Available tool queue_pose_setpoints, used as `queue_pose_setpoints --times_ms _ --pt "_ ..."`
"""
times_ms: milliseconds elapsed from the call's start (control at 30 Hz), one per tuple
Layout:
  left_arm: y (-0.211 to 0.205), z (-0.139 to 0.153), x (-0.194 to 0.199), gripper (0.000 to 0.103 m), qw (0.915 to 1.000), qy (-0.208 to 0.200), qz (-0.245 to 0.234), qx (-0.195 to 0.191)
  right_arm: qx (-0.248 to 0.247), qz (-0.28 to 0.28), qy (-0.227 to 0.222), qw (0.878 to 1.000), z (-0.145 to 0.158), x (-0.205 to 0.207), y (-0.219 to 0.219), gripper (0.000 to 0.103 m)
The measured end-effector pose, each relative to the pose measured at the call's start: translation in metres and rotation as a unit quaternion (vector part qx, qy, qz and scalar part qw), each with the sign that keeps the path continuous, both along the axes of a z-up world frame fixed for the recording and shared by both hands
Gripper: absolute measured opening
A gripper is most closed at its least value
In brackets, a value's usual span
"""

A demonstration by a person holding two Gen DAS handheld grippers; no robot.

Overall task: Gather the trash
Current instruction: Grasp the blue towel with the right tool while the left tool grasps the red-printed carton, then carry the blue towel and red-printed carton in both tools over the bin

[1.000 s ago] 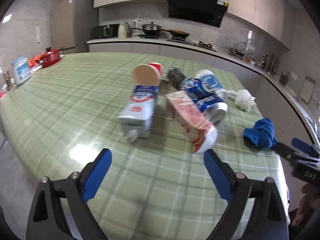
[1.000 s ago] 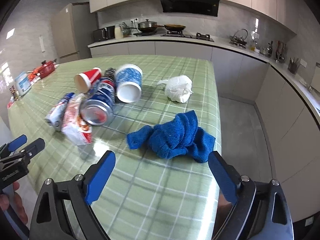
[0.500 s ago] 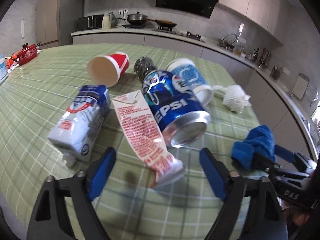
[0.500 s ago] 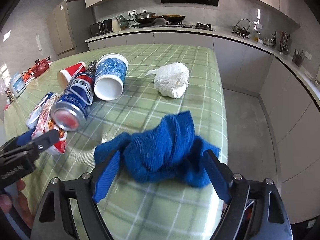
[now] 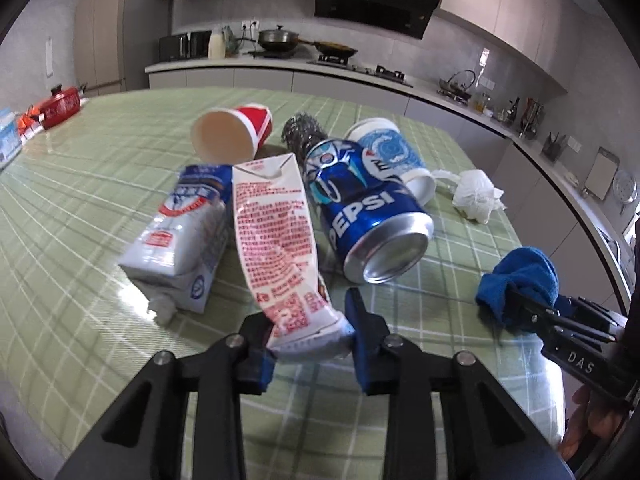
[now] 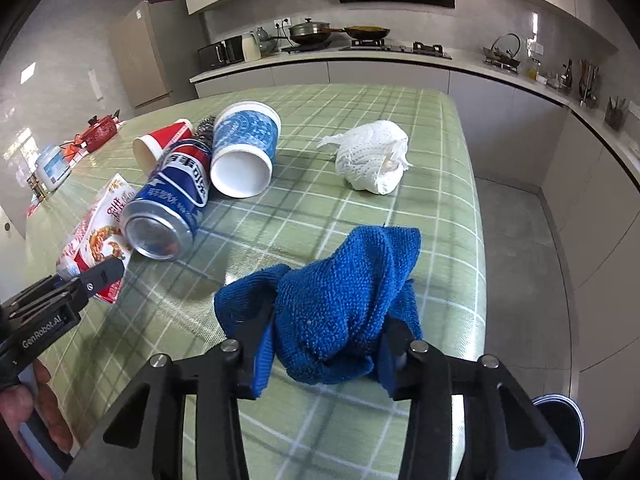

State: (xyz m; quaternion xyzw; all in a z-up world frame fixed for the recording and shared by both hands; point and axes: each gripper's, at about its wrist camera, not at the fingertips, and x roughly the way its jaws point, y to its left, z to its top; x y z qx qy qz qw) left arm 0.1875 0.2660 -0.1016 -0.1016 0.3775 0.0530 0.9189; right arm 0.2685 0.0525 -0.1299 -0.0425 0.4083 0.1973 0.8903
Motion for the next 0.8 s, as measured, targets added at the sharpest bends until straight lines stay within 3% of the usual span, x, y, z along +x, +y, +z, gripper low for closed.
queue_pose_setpoints --times_ms 800 --pt "-0.061 0.03 -0.04 0.032 0.9988 -0.026 -0.037 0.019 0.025 -0.015 -0.04 0.999 0.05 -0.065 -0.052 0.044"
